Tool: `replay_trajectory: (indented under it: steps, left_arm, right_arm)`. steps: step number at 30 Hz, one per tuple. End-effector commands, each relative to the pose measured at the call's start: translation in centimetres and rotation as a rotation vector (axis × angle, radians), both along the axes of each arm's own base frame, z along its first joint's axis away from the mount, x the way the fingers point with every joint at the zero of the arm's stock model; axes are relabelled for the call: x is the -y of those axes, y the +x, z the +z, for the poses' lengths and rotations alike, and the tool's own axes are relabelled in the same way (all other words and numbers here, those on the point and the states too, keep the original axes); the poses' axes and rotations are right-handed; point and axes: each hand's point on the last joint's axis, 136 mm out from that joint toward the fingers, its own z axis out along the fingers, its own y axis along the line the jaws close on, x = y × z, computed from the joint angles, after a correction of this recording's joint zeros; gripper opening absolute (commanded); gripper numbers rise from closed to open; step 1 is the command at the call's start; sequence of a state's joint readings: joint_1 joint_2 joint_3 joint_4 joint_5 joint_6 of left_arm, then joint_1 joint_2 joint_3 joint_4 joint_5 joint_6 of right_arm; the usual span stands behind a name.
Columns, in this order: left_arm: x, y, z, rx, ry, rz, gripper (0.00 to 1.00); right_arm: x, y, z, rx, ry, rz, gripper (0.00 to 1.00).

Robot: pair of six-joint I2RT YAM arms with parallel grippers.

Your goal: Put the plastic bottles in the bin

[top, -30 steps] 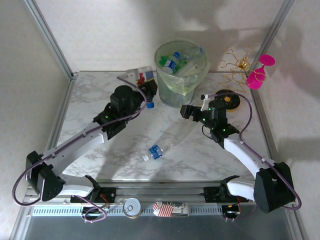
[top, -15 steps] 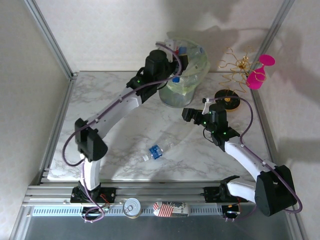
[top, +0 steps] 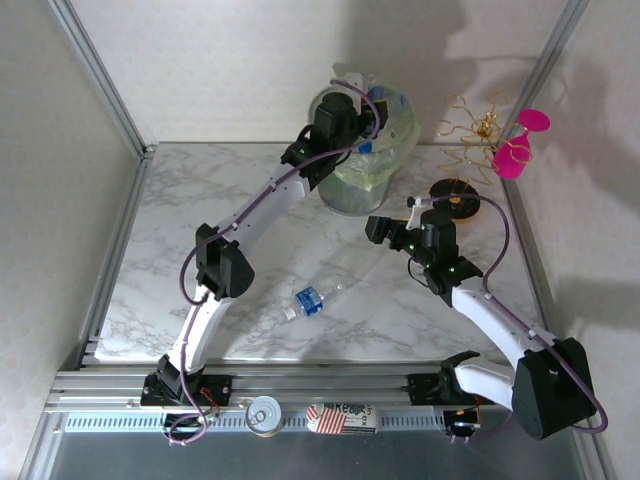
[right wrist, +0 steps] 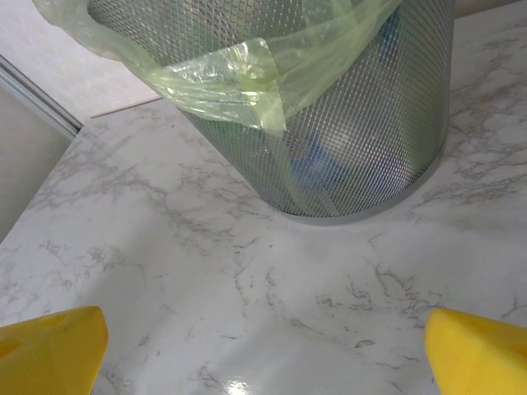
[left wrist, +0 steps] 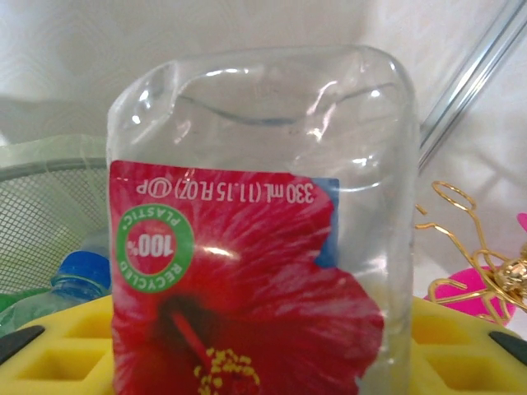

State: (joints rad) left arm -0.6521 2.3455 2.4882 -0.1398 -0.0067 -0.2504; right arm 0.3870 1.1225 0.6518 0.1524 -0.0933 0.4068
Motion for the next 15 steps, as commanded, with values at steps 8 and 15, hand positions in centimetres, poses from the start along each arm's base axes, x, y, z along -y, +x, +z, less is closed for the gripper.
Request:
replay_trajectory:
  steps: [8,15]
  left_arm:
    - [-0.7,1.2,-0.8,-0.01,-0.007,0.037,0.91]
    - [-1.7,-0.6,3.2,0.028,-0.045,0.019,1.0]
  right_arm:
    - [0.9,-0.3,0.1,0.005,-0.048,-0.034,0.99]
    - [0.7,-0.2,0.5,0.008,-0.055,-0.019,0.99]
